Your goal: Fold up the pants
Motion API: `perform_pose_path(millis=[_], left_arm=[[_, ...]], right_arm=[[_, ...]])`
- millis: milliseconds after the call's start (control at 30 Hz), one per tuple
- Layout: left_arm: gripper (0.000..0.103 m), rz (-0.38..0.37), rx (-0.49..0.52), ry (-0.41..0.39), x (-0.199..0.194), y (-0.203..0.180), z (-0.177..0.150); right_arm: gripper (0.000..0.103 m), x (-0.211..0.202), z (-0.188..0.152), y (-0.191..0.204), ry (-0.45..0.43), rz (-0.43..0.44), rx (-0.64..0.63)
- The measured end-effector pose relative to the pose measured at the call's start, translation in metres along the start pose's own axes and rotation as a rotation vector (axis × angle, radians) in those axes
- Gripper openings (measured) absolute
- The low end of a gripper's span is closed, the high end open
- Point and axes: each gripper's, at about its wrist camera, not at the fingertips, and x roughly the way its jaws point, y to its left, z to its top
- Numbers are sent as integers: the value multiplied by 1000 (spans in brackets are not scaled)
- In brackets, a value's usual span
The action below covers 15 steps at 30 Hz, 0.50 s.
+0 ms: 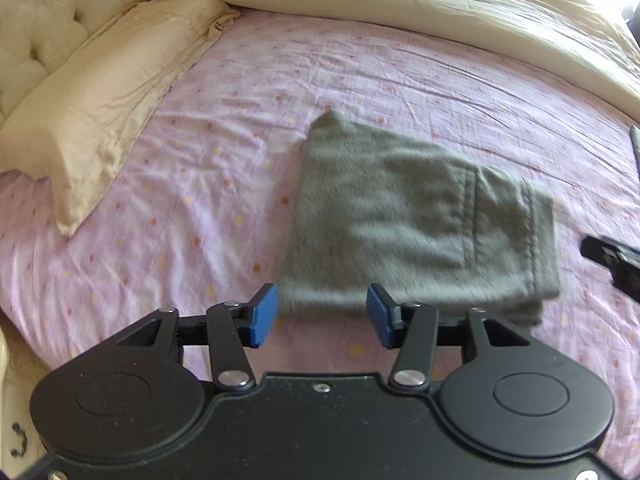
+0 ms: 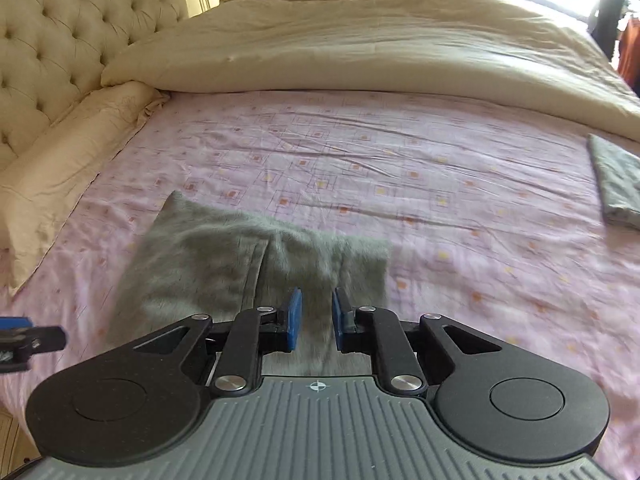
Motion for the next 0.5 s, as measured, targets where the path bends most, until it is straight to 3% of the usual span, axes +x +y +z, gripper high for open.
perform_pose_path(millis=[200,500], left_arm=[[59,-1,2,6,-24,-24,-22],[64,6,73,-63,-56,-44,-29]], right_arm=[[16,-52,-18,-7,6,-3,70],[16,-81,-25,-6,-17,6,87]])
